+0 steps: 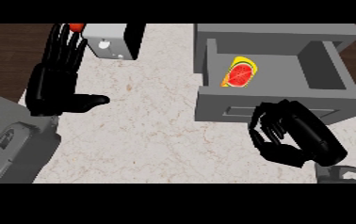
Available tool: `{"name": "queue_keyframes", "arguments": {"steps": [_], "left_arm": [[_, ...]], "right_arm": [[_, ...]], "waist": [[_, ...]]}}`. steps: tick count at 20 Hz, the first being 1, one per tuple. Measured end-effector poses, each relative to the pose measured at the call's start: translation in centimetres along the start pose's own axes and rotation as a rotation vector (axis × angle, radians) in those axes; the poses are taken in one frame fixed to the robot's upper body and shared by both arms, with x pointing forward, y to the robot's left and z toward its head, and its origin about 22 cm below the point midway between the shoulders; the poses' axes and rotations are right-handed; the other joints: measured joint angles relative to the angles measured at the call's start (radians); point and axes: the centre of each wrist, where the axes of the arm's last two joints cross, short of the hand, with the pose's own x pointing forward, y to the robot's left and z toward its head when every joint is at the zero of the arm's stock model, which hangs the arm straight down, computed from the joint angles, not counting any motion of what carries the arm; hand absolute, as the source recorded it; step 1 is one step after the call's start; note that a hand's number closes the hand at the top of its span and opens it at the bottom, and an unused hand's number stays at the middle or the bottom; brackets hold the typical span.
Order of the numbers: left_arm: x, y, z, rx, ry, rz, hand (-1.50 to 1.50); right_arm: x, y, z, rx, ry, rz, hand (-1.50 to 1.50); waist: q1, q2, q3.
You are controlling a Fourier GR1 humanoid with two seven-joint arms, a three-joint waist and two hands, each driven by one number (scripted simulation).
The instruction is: Pick up the cup, place it into the drawer and close the drawer
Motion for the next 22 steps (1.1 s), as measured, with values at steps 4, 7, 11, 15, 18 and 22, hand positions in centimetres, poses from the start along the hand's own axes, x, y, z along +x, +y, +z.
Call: {"name": "queue_keyframes", "arguments": {"steps": [4, 7, 11, 15, 18, 22], "left_arm": [[-0.4, 2.3, 2.0, 0.01, -0.001, -0.005, -1.5], [0.1, 4.5, 3.1, 0.014, -0.002, -0.003, -1.5], [-0.3, 5.8, 4.2, 0.02, -0.001, 0.001, -1.5], [-0.2, 7.3, 5.1, 0.019, -0.006, -0.002, -1.5], [0.2, 8.0, 6.1, 0.019, -0.006, 0.007, -1.5], [0.3, 8.0, 5.9, 0.015, -0.005, 0.009, -1.5]], "right_arm": [[-2.0, 1.8, -2.2, 0.022, 0.017, 0.068, -1.5], [-3.5, 3.4, -3.3, 0.04, 0.037, 0.097, -1.5], [-5.1, 5.8, -5.0, 0.087, 0.077, 0.148, -1.5], [-7.3, 6.6, -7.3, 0.122, 0.109, 0.166, -1.5], [-8.9, 6.7, -8.4, 0.128, 0.121, 0.168, -1.5], [-10.3, 6.4, -10.3, 0.123, 0.121, 0.155, -1.5]], "waist": [[-0.006, 0.002, 0.0], [-0.01, 0.002, 0.0], [-0.014, 0.003, 0.0], [-0.012, 0.003, 0.0], [-0.011, 0.003, 0.0], [-0.011, 0.0, -0.003]]}}
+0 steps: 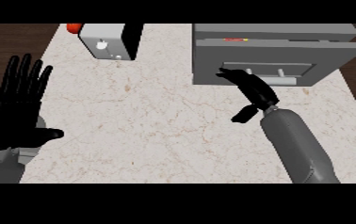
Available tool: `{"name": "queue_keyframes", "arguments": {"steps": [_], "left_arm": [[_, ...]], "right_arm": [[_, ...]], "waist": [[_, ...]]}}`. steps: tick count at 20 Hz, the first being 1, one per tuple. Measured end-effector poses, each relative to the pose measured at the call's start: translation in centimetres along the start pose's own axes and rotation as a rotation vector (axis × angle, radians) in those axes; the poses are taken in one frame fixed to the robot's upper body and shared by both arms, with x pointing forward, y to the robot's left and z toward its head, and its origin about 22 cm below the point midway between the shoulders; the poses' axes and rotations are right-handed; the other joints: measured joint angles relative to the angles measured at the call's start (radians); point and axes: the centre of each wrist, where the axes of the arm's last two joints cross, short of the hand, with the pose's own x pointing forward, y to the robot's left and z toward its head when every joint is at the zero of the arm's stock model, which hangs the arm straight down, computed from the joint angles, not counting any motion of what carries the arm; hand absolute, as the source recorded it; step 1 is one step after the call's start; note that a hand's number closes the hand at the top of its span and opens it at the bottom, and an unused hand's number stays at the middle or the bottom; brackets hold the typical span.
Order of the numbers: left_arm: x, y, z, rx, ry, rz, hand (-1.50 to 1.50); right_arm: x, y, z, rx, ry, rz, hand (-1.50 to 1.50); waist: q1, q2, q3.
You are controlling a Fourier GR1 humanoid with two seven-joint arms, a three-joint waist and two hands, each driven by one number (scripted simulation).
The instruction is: Pick up the cup, place it into the drawer and close the drawer
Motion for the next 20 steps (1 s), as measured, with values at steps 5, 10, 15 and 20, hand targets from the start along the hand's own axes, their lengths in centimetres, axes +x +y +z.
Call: {"name": "queue_keyframes", "arguments": {"steps": [5, 10, 15, 20], "left_arm": [[-0.6, 0.3, 0.7, -0.018, -0.003, 0.012, -1.5], [-0.9, 0.4, 0.2, -0.03, -0.007, 0.021, -1.5], [-0.5, 0.9, 0.0, -0.048, 0.003, 0.024, -1.5], [-0.7, 0.5, -0.5, -0.053, 0.003, 0.015, -1.5]], "right_arm": [[-1.8, -2.1, -1.7, 0.006, -0.014, -0.048, -1.5], [-3.0, -4.4, -2.4, 0.027, -0.048, -0.064, -1.5], [-3.7, -6.0, -2.6, 0.045, -0.05, -0.083, -1.5], [-4.2, -6.7, -2.5, 0.077, -0.059, -0.109, -1.5]], "waist": [[0.013, 0.001, -0.001], [0.025, -0.001, -0.004], [0.04, -0.002, -0.005], [0.05, 0.001, -0.006]]}}
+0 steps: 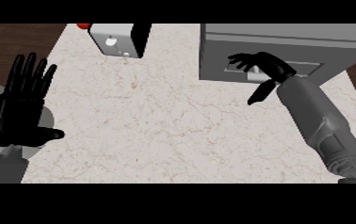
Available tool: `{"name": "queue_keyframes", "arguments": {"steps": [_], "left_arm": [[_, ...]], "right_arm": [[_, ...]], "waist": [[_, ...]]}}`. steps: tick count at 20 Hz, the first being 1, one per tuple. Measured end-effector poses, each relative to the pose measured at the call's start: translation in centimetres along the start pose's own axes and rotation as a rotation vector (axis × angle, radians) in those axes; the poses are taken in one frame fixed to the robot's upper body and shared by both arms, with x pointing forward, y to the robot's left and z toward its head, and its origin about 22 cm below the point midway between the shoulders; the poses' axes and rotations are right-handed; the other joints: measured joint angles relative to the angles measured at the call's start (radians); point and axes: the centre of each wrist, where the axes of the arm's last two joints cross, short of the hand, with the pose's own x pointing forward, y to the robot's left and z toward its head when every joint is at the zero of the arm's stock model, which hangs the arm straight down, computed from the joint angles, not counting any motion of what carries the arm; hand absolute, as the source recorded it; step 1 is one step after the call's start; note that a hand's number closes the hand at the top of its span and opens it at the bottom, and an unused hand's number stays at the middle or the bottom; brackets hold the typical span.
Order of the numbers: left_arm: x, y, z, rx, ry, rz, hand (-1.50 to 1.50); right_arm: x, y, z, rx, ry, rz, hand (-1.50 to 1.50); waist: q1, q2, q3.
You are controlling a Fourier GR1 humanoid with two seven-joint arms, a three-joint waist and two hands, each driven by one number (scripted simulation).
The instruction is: Pick up the cup, place it into the drawer and close the drawer
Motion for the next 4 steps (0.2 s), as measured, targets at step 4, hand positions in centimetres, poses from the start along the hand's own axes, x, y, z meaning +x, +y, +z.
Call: {"name": "queue_keyframes", "arguments": {"steps": [4], "left_arm": [[-0.2, -0.42, -0.28, -0.008, -0.005, -0.005, -1.5]], "right_arm": [[-0.29, -0.22, 0.19, 0.016, -0.006, -0.009, -1.5]], "waist": [[0.005, 0.0, -0.001]]}}
